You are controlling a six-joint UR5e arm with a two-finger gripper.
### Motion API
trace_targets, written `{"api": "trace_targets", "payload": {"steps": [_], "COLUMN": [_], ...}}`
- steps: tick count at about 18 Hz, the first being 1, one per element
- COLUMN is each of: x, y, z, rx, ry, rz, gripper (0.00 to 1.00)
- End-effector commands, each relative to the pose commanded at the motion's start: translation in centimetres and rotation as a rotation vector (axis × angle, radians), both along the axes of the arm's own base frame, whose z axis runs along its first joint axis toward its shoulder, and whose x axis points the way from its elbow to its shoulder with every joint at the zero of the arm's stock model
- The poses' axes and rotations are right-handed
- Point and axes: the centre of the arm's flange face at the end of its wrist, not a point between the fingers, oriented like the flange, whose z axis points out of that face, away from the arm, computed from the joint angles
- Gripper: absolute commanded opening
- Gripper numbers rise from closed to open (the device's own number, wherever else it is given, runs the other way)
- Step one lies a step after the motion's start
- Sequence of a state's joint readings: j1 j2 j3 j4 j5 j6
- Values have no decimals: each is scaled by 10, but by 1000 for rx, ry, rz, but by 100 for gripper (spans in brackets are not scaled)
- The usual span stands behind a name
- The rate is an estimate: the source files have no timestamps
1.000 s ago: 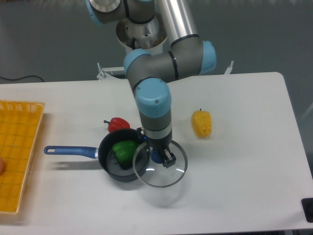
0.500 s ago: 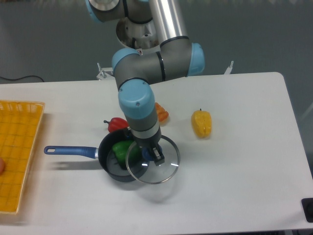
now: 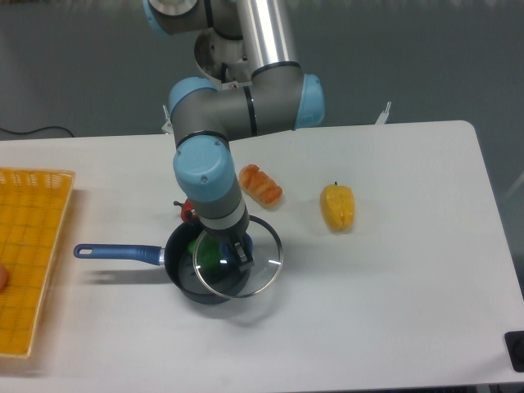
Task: Close the pot lid
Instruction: 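Move the held glass lid over the saucepan and lower it onto the rim, then keep the gripper on the lid knob, resting the lid on the pot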
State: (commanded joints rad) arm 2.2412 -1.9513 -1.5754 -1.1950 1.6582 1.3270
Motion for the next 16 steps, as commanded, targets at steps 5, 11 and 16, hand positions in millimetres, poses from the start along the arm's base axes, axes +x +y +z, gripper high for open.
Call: {"api": "trace_targets", "payload": {"steps": [5, 11, 16], "x": [14, 28, 31], "y": [7, 10, 10], "z": [-2, -9, -11], "rx": [5, -2, -5], "ry": [1, -4, -3], "rz": [11, 12, 8], "gripper": [41, 42, 42]}}
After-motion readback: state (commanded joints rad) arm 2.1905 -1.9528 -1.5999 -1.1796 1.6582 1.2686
